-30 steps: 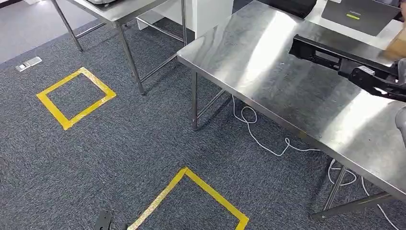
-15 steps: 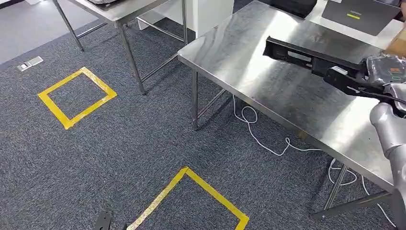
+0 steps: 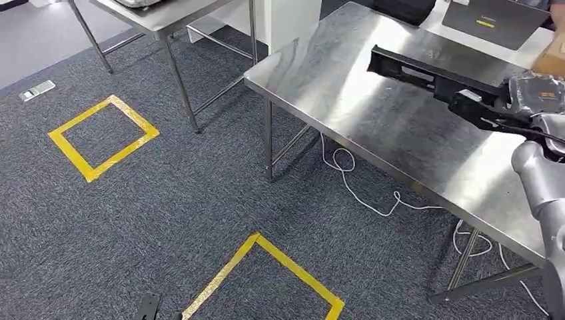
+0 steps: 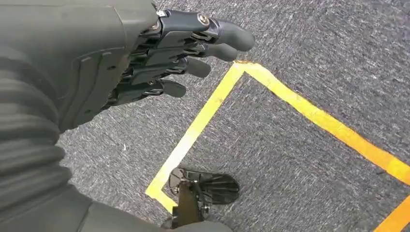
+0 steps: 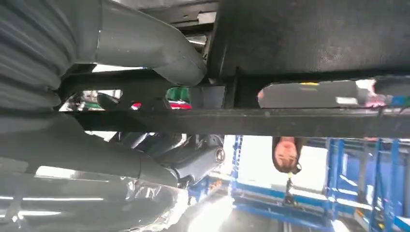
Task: Take the parts from the cabinet and place them on the table.
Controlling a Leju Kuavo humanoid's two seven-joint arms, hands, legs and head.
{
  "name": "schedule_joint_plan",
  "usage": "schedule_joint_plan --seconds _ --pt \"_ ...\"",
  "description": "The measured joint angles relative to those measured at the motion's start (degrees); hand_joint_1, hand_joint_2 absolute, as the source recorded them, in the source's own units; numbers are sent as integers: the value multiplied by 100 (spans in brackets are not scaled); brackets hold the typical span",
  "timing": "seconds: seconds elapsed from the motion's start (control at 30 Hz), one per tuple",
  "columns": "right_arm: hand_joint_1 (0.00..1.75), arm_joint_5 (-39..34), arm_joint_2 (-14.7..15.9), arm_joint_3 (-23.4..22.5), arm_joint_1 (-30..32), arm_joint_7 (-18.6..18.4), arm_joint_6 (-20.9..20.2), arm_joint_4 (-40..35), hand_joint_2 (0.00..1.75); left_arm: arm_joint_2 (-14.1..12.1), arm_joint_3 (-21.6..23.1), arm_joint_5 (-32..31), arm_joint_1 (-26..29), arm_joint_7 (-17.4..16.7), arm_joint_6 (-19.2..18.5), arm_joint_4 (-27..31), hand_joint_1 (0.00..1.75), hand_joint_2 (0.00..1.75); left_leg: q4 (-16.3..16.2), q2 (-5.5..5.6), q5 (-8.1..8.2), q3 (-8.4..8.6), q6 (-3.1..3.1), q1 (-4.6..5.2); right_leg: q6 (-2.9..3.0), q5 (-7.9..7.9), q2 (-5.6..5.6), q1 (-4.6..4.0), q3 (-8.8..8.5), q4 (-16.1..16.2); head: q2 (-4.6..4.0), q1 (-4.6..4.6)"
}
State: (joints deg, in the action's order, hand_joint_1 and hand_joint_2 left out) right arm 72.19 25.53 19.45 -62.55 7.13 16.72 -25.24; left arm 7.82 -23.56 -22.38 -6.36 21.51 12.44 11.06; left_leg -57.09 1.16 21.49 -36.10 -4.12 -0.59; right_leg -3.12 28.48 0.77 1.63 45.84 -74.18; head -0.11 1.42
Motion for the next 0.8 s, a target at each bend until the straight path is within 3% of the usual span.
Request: schedule_joint_plan --seconds 0.03,0.07,0.13,0.17,0.2,0.23,0.27,0.33,0.37,0.4,0.47,0.5,0.53,0.57,0.6,0.63,0.67,0.7,0.8 --pt "175 7 0 4 8 -7 0 11 175 4 0 0 2 0 -20 0 0 175 -3 -17 13 3 22 -7 -52 -55 -10 28 -43 98 0 0" --pt "175 20 0 11 8 -9 0 13 175 4 0 0 1 0 -22 0 0 175 -11 -32 26 6 54 -26 -121 -197 -27 64 -229 436 0 0" --pt "175 31 0 13 1 -11 0 13 175 7 0 -2 0 0 -15 0 0 175 -45 -65 73 19 164 -71 -286 -600 -127 134 -891 1650 0 -9" --pt "175 31 0 13 0 -15 0 18 175 -13 -4 -2 2 0 -9 0 0 175 -57 -85 101 10 227 -41 -269 -598 -188 99 -974 1778 0 -13" --pt "175 37 -22 13 -15 -15 -2 26 175 -17 -7 0 2 0 4 0 0 175 -66 -95 110 10 272 -37 -181 -611 -119 4 -1028 1812 0 -35" --pt "175 40 -13 13 -6 -17 0 28 175 -15 -9 0 7 0 11 0 0 175 -66 -100 122 29 294 -27 -74 -612 -98 23 -1028 1808 0 4" --pt "175 48 -20 15 9 -17 0 31 175 -13 -9 0 13 0 11 -2 0 175 -53 -107 124 38 297 -40 -46 -595 -90 19 -1014 1800 0 11" --pt "175 48 -22 15 8 -17 0 37 175 -15 -11 0 9 0 20 0 0 175 -83 -129 196 23 366 -112 80 -591 -56 76 -1079 1836 0 15" --pt "175 48 -24 15 1 -19 0 37 175 -13 -13 0 9 2 20 0 0 175 -281 -127 289 -51 380 -112 138 -560 -43 63 -1125 1841 0 11" --pt "175 50 -28 15 -8 -22 0 37 175 -11 -13 0 8 2 13 0 0 175 -694 -124 467 -240 397 -112 210 -527 -44 53 -1168 1841 0 26" --pt "175 53 -68 15 0 -35 -2 44 175 -11 -20 0 16 0 6 0 0 175 -1687 -122 810 -775 422 -113 291 -467 -40 19 -1245 1840 0 33" --pt "175 59 -83 15 6 -37 -2 52 175 -11 -24 0 18 0 6 0 0 175 -1949 -122 836 -968 416 -113 317 -443 -28 6 -1280 1839 0 39" --pt "175 61 -87 15 6 -39 -2 57 175 -11 -26 0 17 0 6 0 0 175 -1925 -122 713 -1040 399 -112 315 -406 -14 1 -1320 1838 0 35" --pt "175 68 -87 15 5 -39 -2 57 175 -11 -26 0 18 0 9 0 0 175 -1621 -121 443 -965 371 -112 298 -366 -1 0 -1370 1838 0 40" --pt "175 68 -94 15 5 -39 -2 57 175 -13 -28 0 18 0 9 0 0 175 -1238 -121 177 -817 348 -112 284 -327 7 1 -1412 1837 0 37" --pt "175 68 -103 15 5 -39 -2 57 175 -18 -31 0 18 0 11 0 0 175 -639 -122 -174 -571 315 -112 266 -272 17 4 -1472 1827 0 37" --pt "175 68 -112 15 5 -39 -2 59 175 -17 -33 0 18 0 11 -2 0 175 -261 -96 -251 -386 294 -100 228 -220 22 -3 -1511 1827 0 28" --pt "175 70 -114 15 -13 -39 -2 63 175 -17 -35 0 16 -2 11 -2 0 175 -194 -93 -192 -293 289 -58 191 -199 38 -83 -1472 1817 0 31" --pt "175 90 -103 22 -3 -50 -4 70 175 -11 -39 9 12 -17 6 -2 0 175 -149 -89 -81 -273 219 3 93 -174 27 -72 -1494 1892 0 44"
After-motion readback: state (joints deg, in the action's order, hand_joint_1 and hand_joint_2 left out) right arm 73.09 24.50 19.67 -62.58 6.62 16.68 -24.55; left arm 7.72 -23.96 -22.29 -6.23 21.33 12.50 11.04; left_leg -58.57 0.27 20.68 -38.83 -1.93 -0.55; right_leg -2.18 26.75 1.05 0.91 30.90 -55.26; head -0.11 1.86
